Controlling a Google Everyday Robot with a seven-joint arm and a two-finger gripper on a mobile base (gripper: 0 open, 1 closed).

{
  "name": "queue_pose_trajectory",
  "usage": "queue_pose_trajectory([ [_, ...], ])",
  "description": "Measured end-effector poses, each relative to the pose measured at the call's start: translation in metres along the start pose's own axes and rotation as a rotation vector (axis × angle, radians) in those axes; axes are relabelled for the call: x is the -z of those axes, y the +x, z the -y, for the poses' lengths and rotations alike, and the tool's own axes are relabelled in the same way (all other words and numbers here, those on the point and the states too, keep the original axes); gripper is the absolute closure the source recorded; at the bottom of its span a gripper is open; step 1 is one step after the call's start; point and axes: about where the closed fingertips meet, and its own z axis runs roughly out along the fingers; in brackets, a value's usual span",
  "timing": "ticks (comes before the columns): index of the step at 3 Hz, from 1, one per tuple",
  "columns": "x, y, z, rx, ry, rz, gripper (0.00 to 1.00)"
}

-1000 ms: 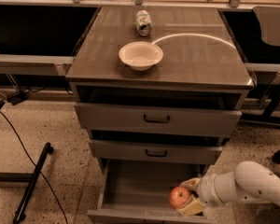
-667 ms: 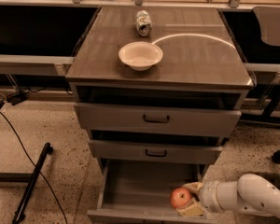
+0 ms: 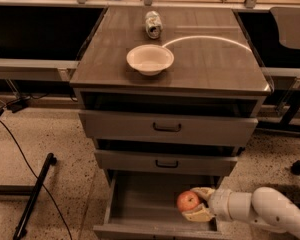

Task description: Place apple into bottom drawer

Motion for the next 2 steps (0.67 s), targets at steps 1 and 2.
queue_pose_trajectory([
  [1, -0.041, -0.007, 0.017, 0.045, 0.064, 0.155, 1.00],
  [2, -0.071, 0.001, 0.026, 0.155, 0.100, 0.175, 1.00],
])
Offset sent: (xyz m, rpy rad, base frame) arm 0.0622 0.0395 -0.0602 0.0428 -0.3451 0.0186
